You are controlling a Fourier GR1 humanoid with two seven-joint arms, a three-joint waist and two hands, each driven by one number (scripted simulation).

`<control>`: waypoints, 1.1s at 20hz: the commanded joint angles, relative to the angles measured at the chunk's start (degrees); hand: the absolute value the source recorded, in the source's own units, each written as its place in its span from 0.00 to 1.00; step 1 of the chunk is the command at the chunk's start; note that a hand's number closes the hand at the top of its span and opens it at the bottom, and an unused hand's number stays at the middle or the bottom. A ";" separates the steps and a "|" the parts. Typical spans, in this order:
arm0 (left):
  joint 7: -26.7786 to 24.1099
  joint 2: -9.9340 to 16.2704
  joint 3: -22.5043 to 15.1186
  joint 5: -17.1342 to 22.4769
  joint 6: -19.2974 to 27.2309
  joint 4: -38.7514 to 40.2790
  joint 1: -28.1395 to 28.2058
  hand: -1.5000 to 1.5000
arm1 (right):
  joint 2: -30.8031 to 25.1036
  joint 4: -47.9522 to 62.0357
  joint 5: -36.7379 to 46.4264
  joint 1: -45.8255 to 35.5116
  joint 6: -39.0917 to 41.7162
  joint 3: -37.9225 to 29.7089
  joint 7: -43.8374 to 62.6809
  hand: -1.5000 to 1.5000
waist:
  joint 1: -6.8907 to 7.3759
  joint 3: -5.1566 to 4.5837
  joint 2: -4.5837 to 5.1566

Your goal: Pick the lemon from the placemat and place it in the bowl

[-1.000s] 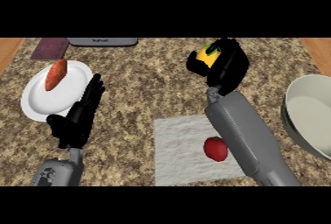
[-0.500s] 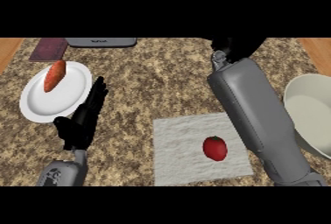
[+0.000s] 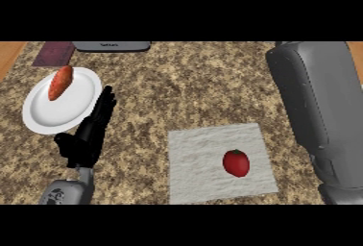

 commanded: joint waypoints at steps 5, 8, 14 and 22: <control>2.41 0.90 1.68 0.29 -0.06 0.07 -1.99 0.50 | -6.35 0.32 1.11 3.40 12.84 -5.55 3.70 1.00 | -0.54 0.02 0.02; -1.88 0.80 2.10 0.90 -0.84 1.18 1.86 0.50 | -9.80 1.86 -0.64 8.18 16.06 -7.68 -0.49 1.00 | -0.65 0.00 -0.01; 1.35 1.93 3.33 2.21 -2.92 1.58 -2.46 0.50 | -11.36 -4.05 0.04 17.11 17.13 -9.63 -1.58 1.00 | -0.42 0.02 0.19; 4.04 -0.23 0.79 -0.81 -0.51 -4.16 -0.30 0.50 | -14.02 -8.77 -3.28 29.09 14.82 -15.38 -6.82 1.00 | 0.39 0.05 0.27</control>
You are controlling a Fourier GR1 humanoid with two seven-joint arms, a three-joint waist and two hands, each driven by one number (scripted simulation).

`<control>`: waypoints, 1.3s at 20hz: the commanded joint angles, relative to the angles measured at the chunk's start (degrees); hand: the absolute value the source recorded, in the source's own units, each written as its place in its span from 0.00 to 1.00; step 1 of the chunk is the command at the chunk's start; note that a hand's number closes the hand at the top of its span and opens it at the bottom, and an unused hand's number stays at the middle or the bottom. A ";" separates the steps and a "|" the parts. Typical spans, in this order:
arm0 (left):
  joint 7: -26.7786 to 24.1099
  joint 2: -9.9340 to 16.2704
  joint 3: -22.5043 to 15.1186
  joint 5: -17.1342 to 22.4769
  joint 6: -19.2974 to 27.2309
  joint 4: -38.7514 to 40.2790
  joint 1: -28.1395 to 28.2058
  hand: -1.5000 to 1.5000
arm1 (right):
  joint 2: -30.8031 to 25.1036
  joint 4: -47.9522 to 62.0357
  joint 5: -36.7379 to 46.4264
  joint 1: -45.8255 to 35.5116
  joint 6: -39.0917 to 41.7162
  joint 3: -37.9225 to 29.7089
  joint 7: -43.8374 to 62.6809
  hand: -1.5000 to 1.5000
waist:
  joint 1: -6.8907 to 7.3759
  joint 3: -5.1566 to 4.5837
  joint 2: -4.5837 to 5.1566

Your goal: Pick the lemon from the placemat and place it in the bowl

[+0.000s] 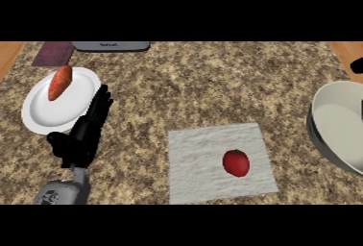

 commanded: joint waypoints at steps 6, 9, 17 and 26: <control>-1.82 -0.68 0.88 0.40 -1.25 2.50 -1.04 0.50 | 1.80 0.82 -10.91 12.30 -4.59 -8.26 -6.06 1.00 | 0.16 0.03 0.26; -1.21 -1.59 0.03 -1.57 0.47 2.86 -1.11 0.50 | 5.98 -2.86 -14.30 14.38 -6.85 -9.96 -4.48 0.00 | 0.16 0.03 0.17; -3.66 -1.14 1.54 -0.96 -0.74 3.46 -0.78 0.50 | 8.26 -5.96 -26.76 18.98 -13.82 -11.40 -21.51 0.00 | 0.41 0.00 0.19; 1.94 -1.89 0.28 -2.15 -0.17 0.22 -2.00 0.50 | 6.67 -21.32 -26.03 20.05 -18.64 -14.28 -16.87 0.00 | 0.26 -0.02 0.06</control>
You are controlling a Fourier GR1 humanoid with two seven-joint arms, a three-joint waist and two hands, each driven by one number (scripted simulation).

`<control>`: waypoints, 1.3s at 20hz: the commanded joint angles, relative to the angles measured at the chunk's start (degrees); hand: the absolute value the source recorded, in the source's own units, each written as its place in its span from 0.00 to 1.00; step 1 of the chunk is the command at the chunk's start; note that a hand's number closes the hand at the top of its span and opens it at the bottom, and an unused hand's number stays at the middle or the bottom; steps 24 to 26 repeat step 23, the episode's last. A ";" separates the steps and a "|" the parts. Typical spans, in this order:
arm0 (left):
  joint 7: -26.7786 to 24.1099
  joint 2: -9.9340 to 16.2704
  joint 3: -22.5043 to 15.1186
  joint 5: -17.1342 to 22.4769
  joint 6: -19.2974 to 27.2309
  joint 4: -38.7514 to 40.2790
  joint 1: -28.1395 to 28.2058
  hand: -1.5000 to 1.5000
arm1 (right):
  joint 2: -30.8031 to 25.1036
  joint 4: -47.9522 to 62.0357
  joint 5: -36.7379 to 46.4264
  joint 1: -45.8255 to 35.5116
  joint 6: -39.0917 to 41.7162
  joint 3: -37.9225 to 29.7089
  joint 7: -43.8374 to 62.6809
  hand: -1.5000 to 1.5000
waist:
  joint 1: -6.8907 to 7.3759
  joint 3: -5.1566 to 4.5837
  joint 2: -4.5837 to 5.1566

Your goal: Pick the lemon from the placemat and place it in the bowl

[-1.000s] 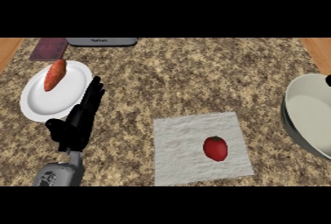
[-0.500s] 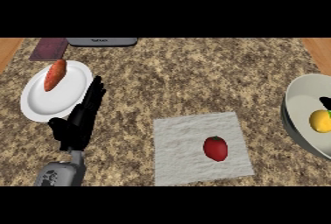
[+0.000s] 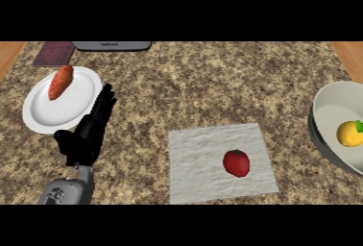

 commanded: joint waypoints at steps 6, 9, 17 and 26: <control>0.33 -0.53 -1.11 -0.76 -0.45 -4.05 3.72 0.50 | 4.35 -21.55 -8.59 10.58 2.19 -3.74 5.05 0.00 | -0.18 -0.01 -0.13; 1.64 -0.58 0.70 -0.79 -0.13 1.38 -2.87 0.50 | 6.21 -28.88 -12.95 12.29 2.59 -4.15 5.65 0.00 | -0.74 -0.02 -0.06; 0.67 -1.01 -0.34 -2.10 0.09 -3.70 3.29 0.50 | 14.52 -34.69 -25.16 26.10 1.49 -4.17 -8.75 0.00 | 0.02 0.03 -0.05; -3.01 -2.35 0.84 -2.02 -1.00 3.44 0.67 0.50 | 17.21 -39.69 -23.23 30.60 2.60 0.29 -6.46 0.00 | 0.02 -0.01 0.06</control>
